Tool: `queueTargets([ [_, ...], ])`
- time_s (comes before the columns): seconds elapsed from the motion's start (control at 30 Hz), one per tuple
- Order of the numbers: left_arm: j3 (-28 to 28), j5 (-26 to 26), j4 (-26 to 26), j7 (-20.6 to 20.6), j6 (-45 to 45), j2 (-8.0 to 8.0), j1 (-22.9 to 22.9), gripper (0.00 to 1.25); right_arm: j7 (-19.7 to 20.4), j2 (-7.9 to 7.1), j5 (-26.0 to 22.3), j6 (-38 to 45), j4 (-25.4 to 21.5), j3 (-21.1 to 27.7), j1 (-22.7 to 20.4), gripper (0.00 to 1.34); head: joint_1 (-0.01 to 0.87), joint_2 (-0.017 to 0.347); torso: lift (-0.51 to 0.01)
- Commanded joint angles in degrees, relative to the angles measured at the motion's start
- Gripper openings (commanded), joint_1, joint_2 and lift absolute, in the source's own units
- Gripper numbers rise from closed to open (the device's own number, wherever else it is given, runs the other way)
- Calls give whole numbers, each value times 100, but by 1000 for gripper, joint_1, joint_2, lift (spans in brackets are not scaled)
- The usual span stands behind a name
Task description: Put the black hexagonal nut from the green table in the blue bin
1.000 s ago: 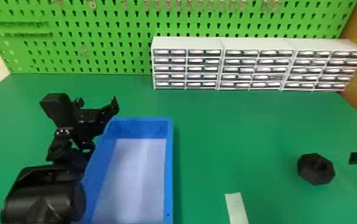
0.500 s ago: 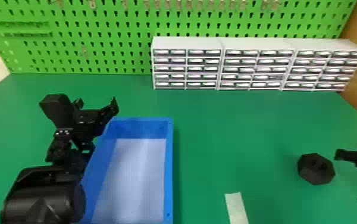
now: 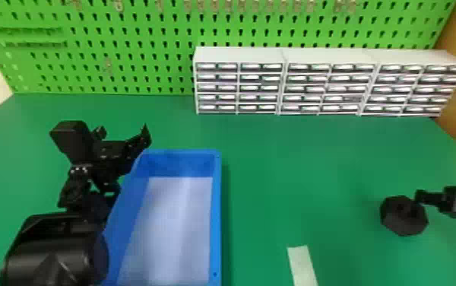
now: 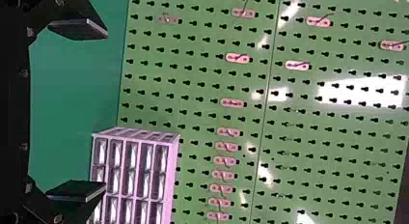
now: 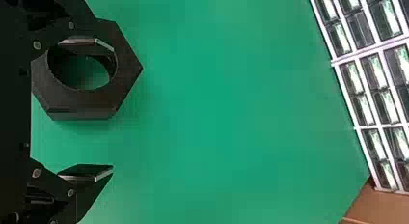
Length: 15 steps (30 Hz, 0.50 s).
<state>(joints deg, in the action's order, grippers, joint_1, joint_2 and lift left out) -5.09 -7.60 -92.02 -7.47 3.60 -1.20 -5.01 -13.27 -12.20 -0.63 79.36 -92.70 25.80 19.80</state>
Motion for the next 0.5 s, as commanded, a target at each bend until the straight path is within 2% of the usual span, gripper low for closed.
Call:
queueTargets([
  [0.0, -1, -4, 0, 0, 0, -3, 0, 1074, 0, 7, 2, -69, 129, -22, 7, 939, 686, 51, -97],
  [0.47, -9, -4, 0, 0, 0, -3, 0, 1075, 0, 86, 28, -175, 367, -5, 33, 939, 686, 51, -97],
])
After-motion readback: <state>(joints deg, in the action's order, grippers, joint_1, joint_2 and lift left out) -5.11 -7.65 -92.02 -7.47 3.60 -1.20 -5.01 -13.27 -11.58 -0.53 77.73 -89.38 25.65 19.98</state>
